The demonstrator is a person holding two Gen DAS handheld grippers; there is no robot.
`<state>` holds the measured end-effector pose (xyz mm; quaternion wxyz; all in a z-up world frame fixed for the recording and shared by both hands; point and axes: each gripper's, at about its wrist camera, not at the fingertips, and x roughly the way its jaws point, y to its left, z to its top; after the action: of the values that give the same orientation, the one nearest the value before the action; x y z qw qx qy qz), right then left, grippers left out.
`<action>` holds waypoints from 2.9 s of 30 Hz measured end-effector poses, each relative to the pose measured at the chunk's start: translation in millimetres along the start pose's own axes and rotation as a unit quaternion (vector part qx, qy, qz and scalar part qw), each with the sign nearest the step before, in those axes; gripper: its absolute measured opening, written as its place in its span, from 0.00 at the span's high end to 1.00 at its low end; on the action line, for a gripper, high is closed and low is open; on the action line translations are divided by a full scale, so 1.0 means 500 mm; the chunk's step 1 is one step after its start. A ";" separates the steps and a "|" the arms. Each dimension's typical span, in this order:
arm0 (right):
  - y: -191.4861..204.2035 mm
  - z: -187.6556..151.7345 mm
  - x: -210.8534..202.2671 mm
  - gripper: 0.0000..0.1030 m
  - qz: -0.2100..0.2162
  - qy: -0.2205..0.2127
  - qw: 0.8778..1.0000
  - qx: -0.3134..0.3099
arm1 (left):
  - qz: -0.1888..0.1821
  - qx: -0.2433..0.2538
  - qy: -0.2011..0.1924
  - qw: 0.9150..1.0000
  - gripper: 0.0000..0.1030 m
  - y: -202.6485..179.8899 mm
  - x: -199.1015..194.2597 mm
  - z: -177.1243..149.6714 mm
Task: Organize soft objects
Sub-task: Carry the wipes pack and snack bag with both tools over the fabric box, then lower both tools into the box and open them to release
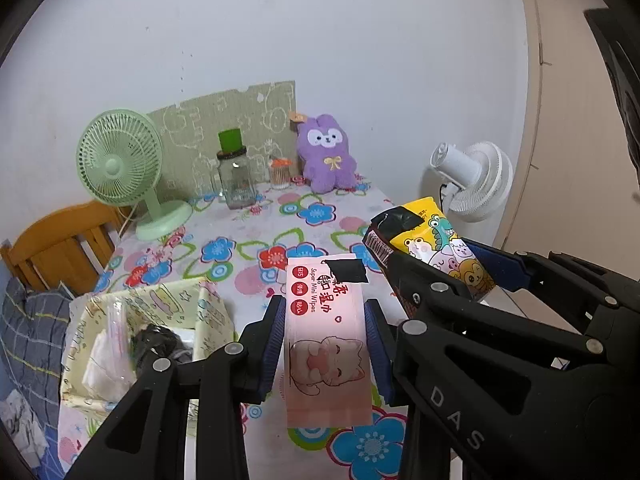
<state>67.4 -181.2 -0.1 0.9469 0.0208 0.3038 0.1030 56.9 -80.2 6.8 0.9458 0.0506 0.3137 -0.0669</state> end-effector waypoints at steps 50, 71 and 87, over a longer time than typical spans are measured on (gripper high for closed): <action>0.258 0.048 0.120 0.55 0.064 0.021 0.996 -0.058 | 0.071 -0.053 0.007 0.996 0.61 0.275 0.038 -0.026; 0.346 0.016 0.202 0.55 0.096 0.070 0.989 -0.093 | 0.089 -0.078 0.066 0.991 0.60 0.370 0.113 -0.080; 0.409 0.001 0.252 0.52 0.123 0.095 0.980 -0.122 | 0.093 -0.097 0.075 0.988 0.20 0.409 0.106 -0.109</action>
<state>130.4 45.0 -50.4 0.8893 -0.0675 0.3723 0.2569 99.3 123.8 -57.4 0.9223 -0.0079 0.3822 0.0559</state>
